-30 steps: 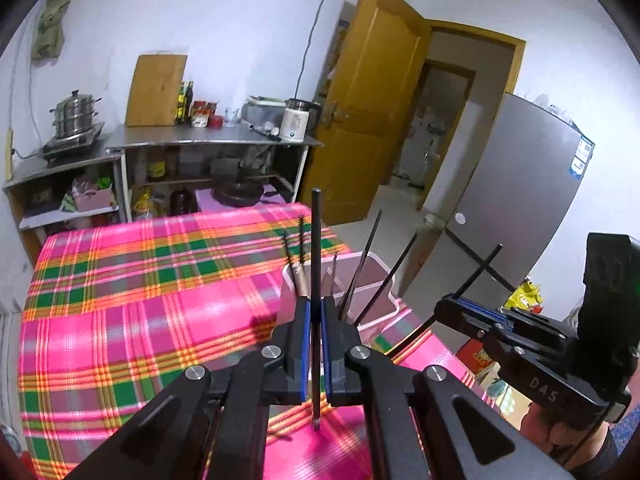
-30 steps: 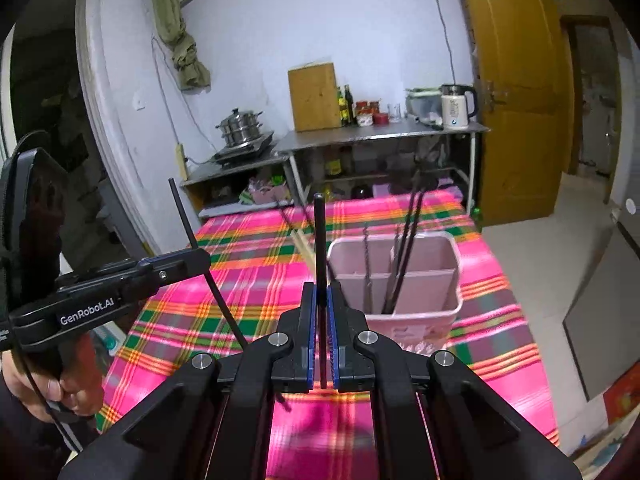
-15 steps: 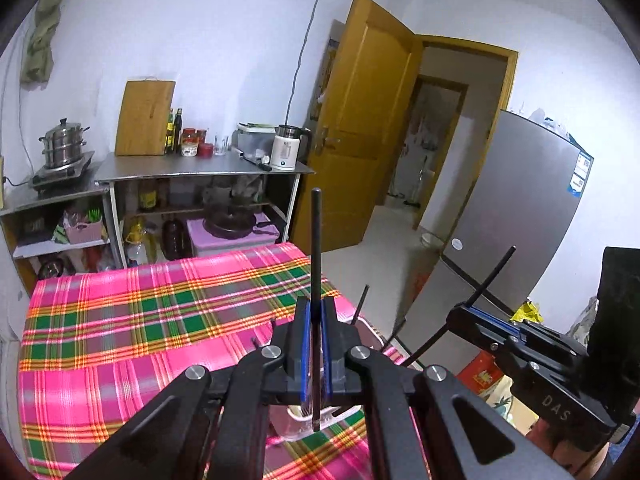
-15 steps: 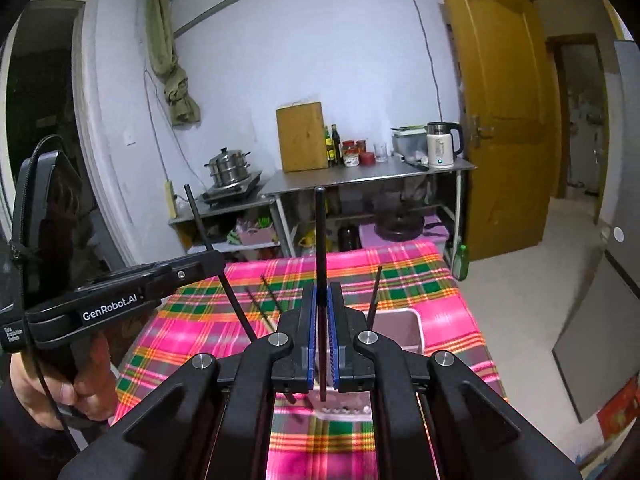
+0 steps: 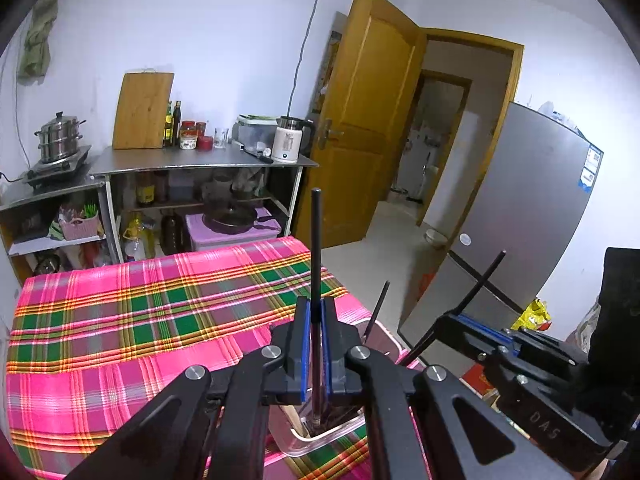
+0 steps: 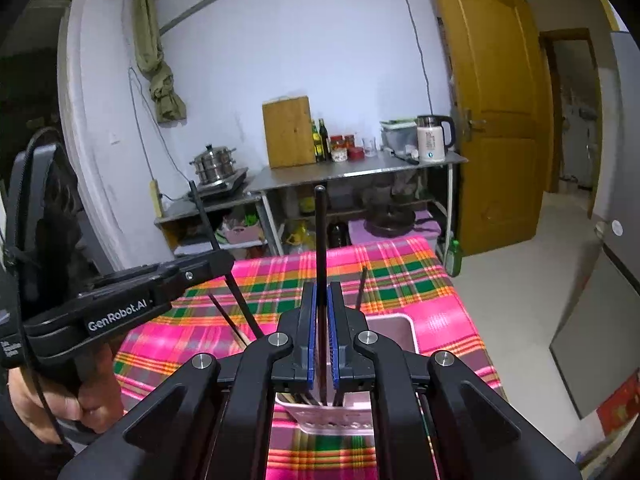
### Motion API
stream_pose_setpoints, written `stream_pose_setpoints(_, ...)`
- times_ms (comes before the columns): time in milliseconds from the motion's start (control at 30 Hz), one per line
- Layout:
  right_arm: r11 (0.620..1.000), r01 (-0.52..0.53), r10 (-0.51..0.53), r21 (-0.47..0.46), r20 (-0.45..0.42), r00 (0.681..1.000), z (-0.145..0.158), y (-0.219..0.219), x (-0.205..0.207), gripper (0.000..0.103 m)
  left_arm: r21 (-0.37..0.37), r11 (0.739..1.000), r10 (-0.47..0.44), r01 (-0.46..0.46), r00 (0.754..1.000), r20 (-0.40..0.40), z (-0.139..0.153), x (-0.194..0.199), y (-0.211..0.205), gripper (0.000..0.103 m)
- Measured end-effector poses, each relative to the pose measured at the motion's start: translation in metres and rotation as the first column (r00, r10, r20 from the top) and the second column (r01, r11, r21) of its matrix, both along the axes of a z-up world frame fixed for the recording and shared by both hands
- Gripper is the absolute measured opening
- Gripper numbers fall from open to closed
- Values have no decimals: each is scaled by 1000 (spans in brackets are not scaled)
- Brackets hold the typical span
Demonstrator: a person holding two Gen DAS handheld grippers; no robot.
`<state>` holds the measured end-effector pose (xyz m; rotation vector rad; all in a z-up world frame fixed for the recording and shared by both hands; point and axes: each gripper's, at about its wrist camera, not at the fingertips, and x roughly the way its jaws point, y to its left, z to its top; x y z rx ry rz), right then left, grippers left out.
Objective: Organize utensils
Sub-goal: 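Lower both black chopsticks into the pink basket and open both tools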
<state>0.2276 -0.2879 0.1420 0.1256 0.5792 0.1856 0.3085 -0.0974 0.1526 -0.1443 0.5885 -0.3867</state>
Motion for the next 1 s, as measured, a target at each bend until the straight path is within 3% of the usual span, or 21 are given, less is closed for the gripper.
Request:
stream_pose_setpoints(633, 1000, -6, 5, -1, -134, 991, -67, -1, 13, 5, 63, 998, -19, 21, 999, -34, -60, -5, -12, 5)
stream_pose_setpoints(1000, 1000, -2, 1, -6, -139, 990, -56, -2, 9, 9, 69, 998, -6, 7, 1000, -7, -51, -19, -6, 12)
